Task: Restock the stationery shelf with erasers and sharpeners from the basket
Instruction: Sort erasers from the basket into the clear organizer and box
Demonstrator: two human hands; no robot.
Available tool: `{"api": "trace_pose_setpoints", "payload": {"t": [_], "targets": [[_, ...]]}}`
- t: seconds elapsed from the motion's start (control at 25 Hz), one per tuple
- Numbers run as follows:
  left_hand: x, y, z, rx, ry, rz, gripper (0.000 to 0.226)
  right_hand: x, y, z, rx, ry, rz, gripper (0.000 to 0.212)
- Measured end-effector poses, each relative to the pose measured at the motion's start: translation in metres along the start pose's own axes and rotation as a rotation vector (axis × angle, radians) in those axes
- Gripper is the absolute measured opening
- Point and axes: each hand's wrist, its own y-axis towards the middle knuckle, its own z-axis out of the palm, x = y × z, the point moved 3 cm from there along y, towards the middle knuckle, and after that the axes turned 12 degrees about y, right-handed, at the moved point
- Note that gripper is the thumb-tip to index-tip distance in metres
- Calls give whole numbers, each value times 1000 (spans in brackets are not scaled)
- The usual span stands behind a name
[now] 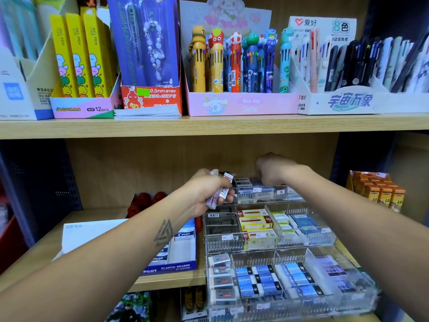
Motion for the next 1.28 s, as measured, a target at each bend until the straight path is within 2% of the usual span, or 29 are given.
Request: {"api": "trace_pose_setpoints", "payload": {"t": [0.2,0.28,0.32,0.36,0.44,0.52,0.68,0.88,1.0,1.08,1.16,1.28], "targets": [[1,-2,2,29,-14,11,23,2,-7,4,-11,8,-5,18],[2,-7,4,81,-36,13,25,6,-13,2,-88,-52,-24,22],[1,-10,6,109,-47,17,24,10,-17,1,-129,16,-51,28],[1,-14,7,131,-54,21,24,13,-22,-1,-138,188,-94,37],[1,-20,9,151,-50,15,24,19,-38,1,-7,669,-220,47],[1,-26,12,160,-43,4,22,22,-58,7,115,973,-302,47],[-1,-40,25,230,-2,-45,18,13,-84,19,23,1182,-263,40],[2,-54,27,385,-32,-136,34,-6,-106,7,-87,1220,-275,32],[5,-56,27,320,-45,-97,25,-10,-115,7,-91,1240,-269,31],[8,-54,28,222,-50,-63,23,-12,-116,11,-113,1282,-216,39],[9,-51,31,119,-38,-41,26,-15,-118,19,-97,1421,-57,39],[9,-51,39,15,-26,-15,24,-13,-128,31,56,1678,139,26]]}}
